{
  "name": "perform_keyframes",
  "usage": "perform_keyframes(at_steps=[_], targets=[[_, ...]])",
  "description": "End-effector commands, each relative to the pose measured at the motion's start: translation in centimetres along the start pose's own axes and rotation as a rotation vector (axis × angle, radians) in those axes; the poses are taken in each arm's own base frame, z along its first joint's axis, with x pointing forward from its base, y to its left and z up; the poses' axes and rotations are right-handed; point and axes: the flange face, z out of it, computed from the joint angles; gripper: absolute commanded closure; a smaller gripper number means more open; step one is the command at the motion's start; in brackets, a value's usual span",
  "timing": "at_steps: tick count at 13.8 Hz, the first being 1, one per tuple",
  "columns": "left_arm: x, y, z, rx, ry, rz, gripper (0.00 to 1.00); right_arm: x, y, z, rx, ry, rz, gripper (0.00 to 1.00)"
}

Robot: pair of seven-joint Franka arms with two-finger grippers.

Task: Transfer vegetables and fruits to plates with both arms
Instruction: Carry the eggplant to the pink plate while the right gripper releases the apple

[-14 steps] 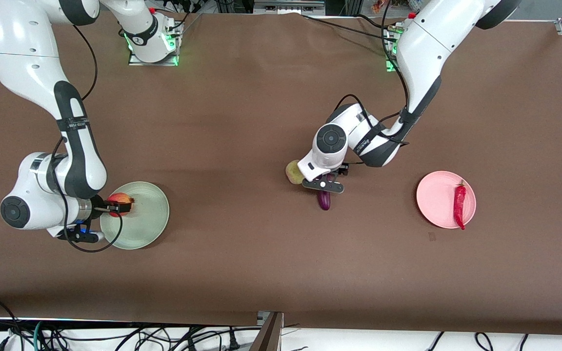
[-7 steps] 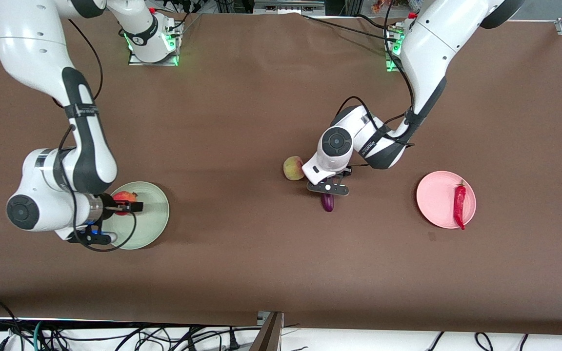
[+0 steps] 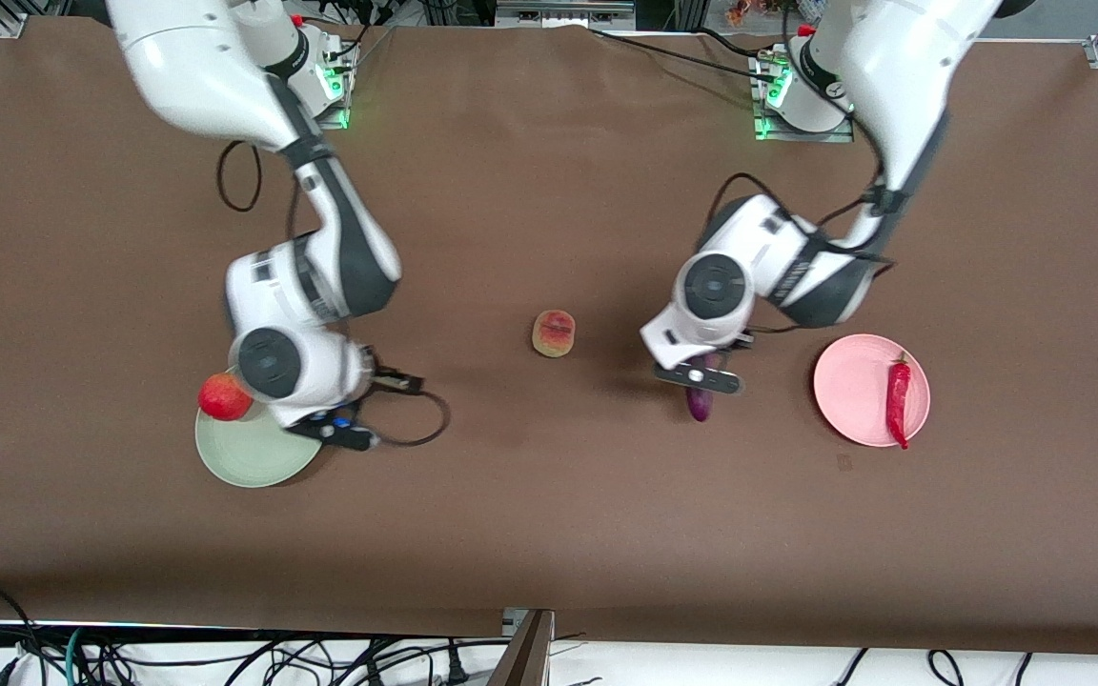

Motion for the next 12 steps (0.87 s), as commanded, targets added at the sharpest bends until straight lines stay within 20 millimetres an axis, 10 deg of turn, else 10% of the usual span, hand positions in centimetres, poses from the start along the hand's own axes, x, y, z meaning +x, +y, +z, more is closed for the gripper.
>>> perform_keyframes(at_steps=[1,6,10,12], targets=[[-0.8,-8.4,-0.4,0.013,-0.036,0.130,1.00,-4.1,-5.4,0.1,0.040,0.051,0.091,0.00],[-1.7,-20.9,3.0,-0.053,-0.074,0.243,0.99,-9.1,-10.9,1.8,0.087,0.088,0.161,0.00],[-2.1,-24.6,6.6,-0.030,-0.116,0.217,0.95,-12.7,-14.7,4.5,0.128,0.106,0.168,0.00],[-1.9,-24.4,7.5,-0.035,-0.120,0.223,0.77,-13.7,-15.9,6.8,0.141,0.119,0.155,0.00]])
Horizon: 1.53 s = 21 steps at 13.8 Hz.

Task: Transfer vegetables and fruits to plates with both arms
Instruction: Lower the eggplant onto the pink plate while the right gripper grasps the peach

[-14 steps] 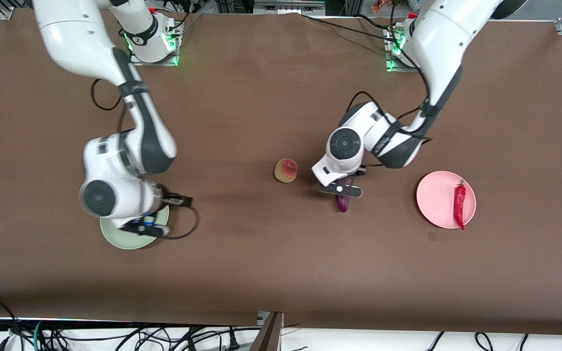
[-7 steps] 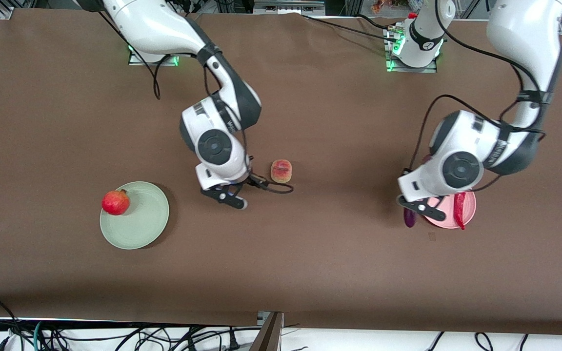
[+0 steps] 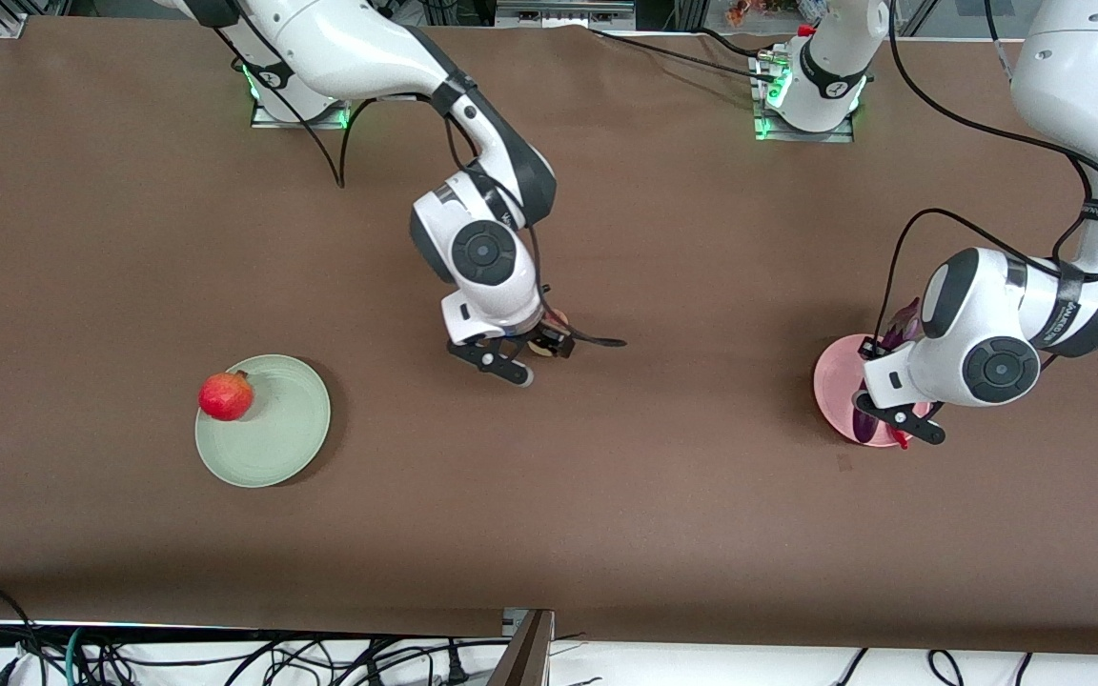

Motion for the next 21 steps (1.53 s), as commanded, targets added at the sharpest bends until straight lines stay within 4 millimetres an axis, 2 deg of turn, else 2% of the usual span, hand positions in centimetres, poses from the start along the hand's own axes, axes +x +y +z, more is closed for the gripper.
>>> perform_keyframes(at_steps=[1,2,8,11,12,13,15,18,19,21], targets=[[0.2,0.1,0.4,0.022,-0.001,0.027,0.54,-1.6,-1.2,2.7,0.031,0.018,0.010,0.00],[0.3,0.1,0.4,0.022,0.000,0.027,0.01,-2.2,-1.4,3.3,0.033,0.022,-0.002,0.00],[0.3,0.3,-0.4,0.022,0.010,0.027,0.00,-2.1,-1.3,3.5,0.009,0.046,-0.089,0.00],[-0.1,0.6,-3.0,0.043,0.042,0.021,0.00,-1.8,-1.1,3.1,-0.003,0.041,-0.090,0.00],[-0.6,0.5,-4.7,0.060,0.064,0.014,0.00,-1.8,-1.0,3.0,-0.012,0.036,-0.090,0.00],[-1.1,0.2,-7.4,0.082,0.097,-0.001,0.00,-1.7,-1.0,2.4,-0.013,0.035,-0.092,0.00],[-3.6,-0.2,-13.5,0.135,0.157,-0.035,0.00,-1.7,-0.6,2.4,-0.039,0.025,-0.115,0.00],[-8.4,-0.1,-24.6,0.123,0.327,-0.135,0.00,-1.8,-0.5,2.3,-0.058,0.018,-0.164,0.00],[-9.7,-0.6,-27.6,0.094,0.362,-0.167,0.00,-2.1,-0.5,2.4,-0.059,0.017,-0.166,0.00],[-11.5,-0.4,-30.6,0.047,0.349,-0.243,0.00,-2.3,-0.6,2.7,-0.063,0.014,-0.160,0.00]])
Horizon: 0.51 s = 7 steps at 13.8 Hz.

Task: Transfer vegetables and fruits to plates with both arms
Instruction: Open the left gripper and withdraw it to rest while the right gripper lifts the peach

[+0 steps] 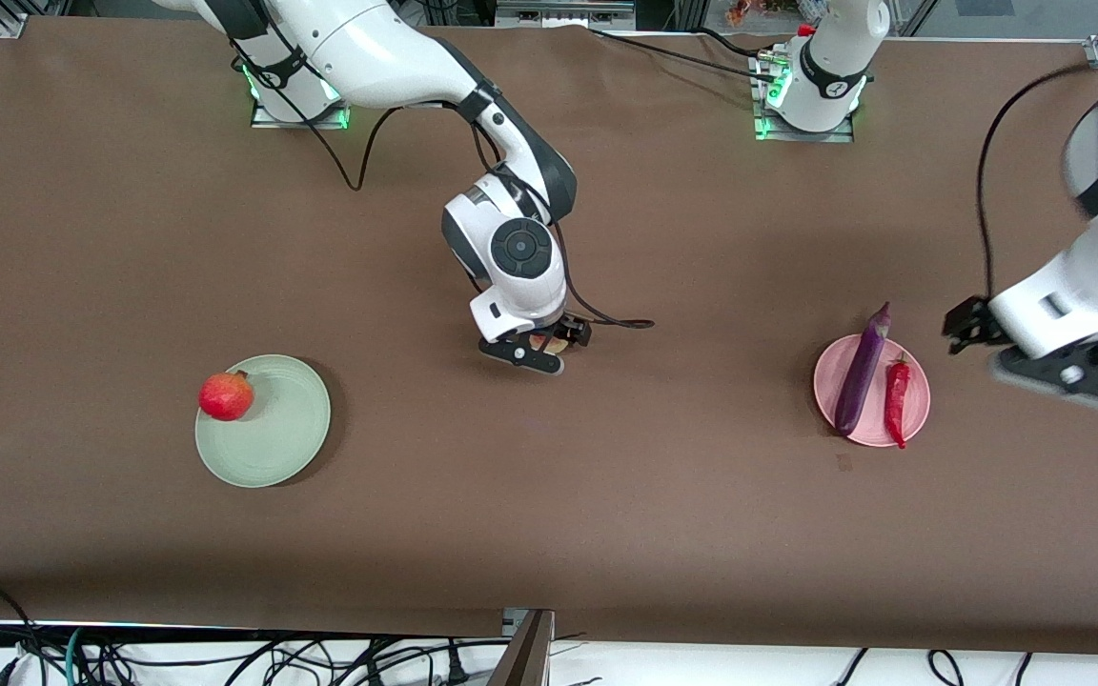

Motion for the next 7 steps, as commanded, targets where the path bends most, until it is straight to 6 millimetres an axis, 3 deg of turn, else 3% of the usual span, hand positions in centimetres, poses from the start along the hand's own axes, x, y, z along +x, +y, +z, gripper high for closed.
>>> perform_keyframes(at_steps=[1,4,5,7], targets=[[-0.2,-0.5,-2.4,-0.040,-0.019,-0.123,0.00,-0.7,-0.3,-0.1,-0.018,-0.001,-0.020,0.00],[-1.0,-0.6,-2.2,-0.095,-0.062,-0.208,0.00,-1.0,-0.1,1.2,-0.031,-0.006,-0.018,0.00],[-2.1,-0.9,-3.0,-0.143,-0.054,-0.253,0.00,-1.0,-0.1,1.4,-0.032,-0.007,-0.019,0.00],[-4.0,0.4,-3.7,-0.164,-0.045,-0.274,0.00,-1.0,0.1,2.4,-0.042,-0.008,-0.020,0.00]])
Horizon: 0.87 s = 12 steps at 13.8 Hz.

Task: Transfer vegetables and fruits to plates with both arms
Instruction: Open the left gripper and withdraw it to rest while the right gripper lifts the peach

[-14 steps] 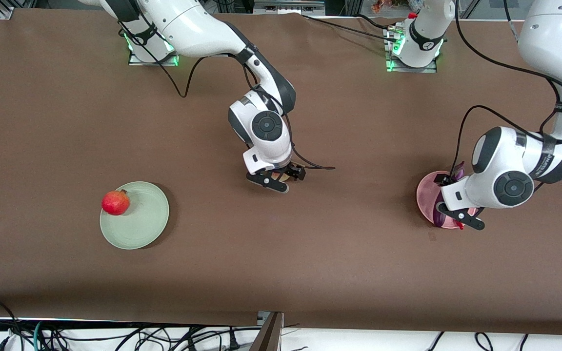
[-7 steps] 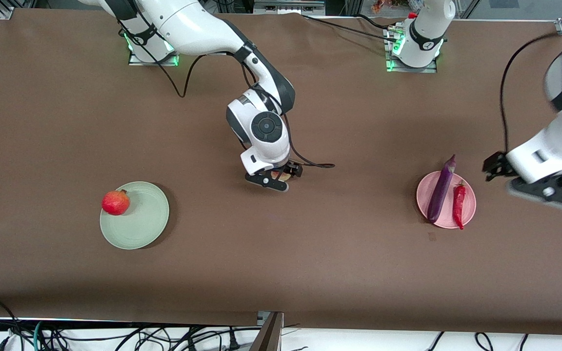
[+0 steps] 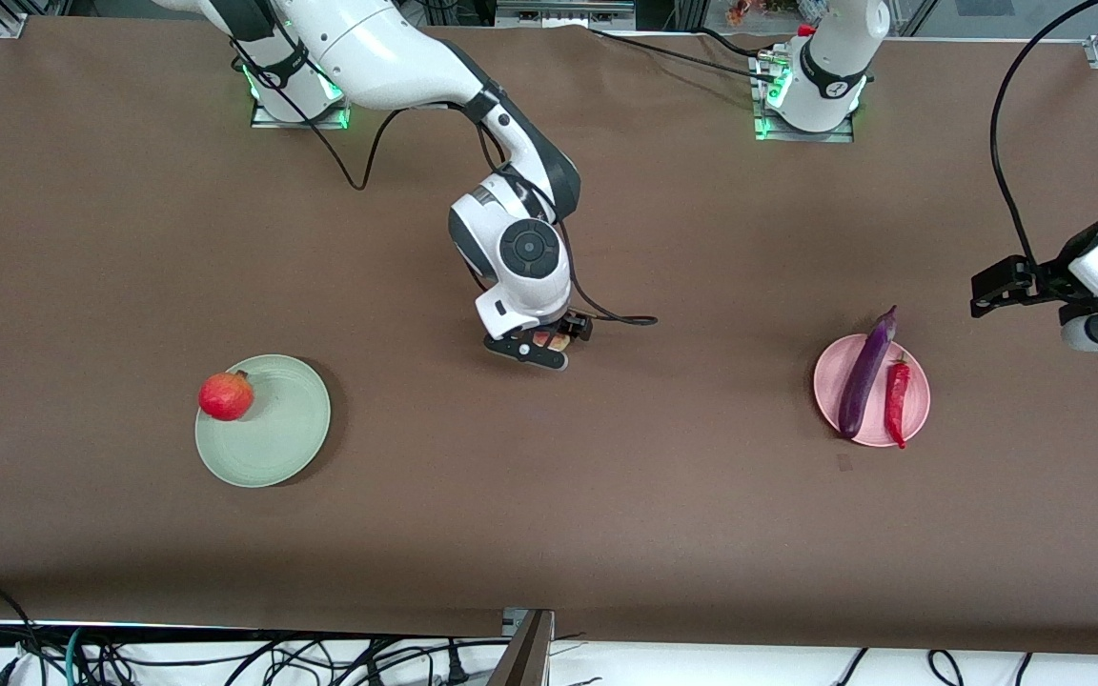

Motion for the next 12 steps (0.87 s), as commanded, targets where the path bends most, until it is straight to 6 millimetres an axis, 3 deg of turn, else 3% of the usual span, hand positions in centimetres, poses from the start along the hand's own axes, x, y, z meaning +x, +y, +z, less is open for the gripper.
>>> perform_keyframes(at_steps=[1,2,3,6,8,10,12], targets=[[-4.1,1.9,-2.2,0.003,0.055,-0.010,0.00,0.0,0.1,1.1,-0.015,0.016,-0.013,0.00],[-5.5,2.8,-1.8,0.021,0.083,0.006,0.00,0.4,0.1,1.4,-0.002,0.027,-0.009,0.02],[-6.5,2.5,-1.1,0.035,0.077,-0.003,0.00,0.8,0.1,1.7,0.012,0.039,-0.010,0.13],[-6.5,3.4,-1.4,0.040,0.046,0.016,0.00,1.4,-0.1,1.7,0.047,0.065,-0.010,0.41],[-6.5,3.9,-1.5,0.042,0.047,0.026,0.00,2.7,0.5,-0.1,0.049,0.082,-0.011,0.51],[-6.5,3.7,-1.5,0.042,0.047,0.024,0.00,6.2,3.4,-3.2,0.016,0.055,-0.017,0.51],[-6.4,3.7,-1.4,0.041,0.046,0.026,0.00,10.5,8.0,-6.2,-0.030,0.006,-0.097,0.51]])
